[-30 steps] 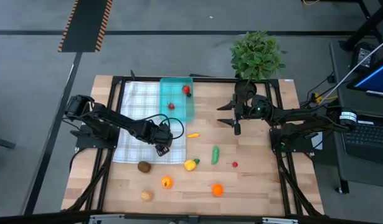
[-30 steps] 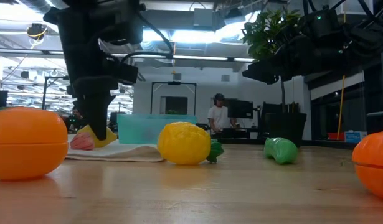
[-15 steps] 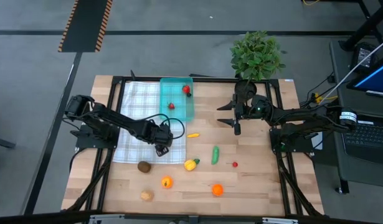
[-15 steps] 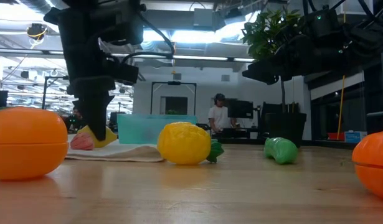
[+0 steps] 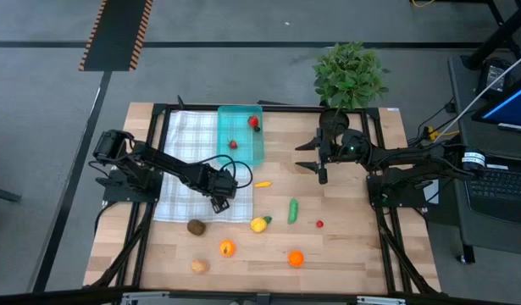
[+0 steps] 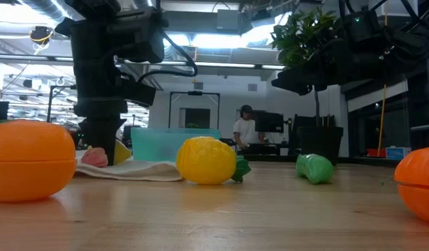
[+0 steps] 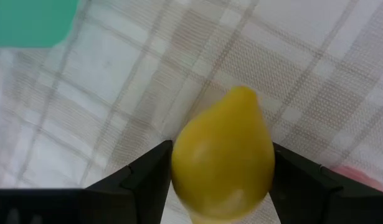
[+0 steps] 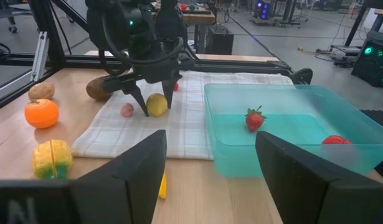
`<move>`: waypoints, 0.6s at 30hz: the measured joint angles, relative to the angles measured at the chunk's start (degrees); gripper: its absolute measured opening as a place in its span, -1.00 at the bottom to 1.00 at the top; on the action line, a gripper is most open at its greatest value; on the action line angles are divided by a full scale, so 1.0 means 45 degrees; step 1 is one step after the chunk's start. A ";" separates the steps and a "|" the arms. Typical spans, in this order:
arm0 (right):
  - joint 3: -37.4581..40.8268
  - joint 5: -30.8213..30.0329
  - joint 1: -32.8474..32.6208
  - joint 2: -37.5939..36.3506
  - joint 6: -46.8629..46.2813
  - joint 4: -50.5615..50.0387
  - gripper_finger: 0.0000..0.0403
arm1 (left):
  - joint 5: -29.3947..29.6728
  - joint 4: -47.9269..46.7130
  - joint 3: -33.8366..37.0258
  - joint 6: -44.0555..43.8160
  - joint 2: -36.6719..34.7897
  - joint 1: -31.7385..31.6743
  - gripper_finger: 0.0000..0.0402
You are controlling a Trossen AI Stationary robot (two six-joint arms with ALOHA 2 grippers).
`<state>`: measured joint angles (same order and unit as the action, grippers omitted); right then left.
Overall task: Pick and placing Produce into tupperware
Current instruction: Put the yellow lemon into the blue bin
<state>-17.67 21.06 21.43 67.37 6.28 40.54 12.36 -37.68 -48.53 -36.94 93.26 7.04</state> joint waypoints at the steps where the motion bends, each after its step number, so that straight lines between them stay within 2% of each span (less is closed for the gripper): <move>1: 0.0000 0.0000 0.0000 0.0000 0.0003 -0.0006 0.24 | 0.0005 -0.0002 0.0000 0.0038 -0.0007 -0.0012 0.14; 7: 0.0000 -0.0005 0.0000 0.0000 0.0000 -0.0011 0.24 | -0.0225 0.0003 0.0000 0.0250 -0.0012 -0.0007 0.12; 14: 0.0000 0.0000 0.0000 0.0000 0.0015 -0.0025 0.24 | -0.0867 -0.0051 0.0000 0.0255 -0.0085 -0.0007 0.00; 18: 0.0000 -0.0003 0.0000 0.0000 0.0024 -0.0040 0.24 | -0.1081 -0.0051 0.0000 0.0256 -0.0085 -0.0007 0.02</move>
<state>-17.67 21.05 21.43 67.37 6.39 40.36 7.49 -37.91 -48.53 -35.78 92.88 7.01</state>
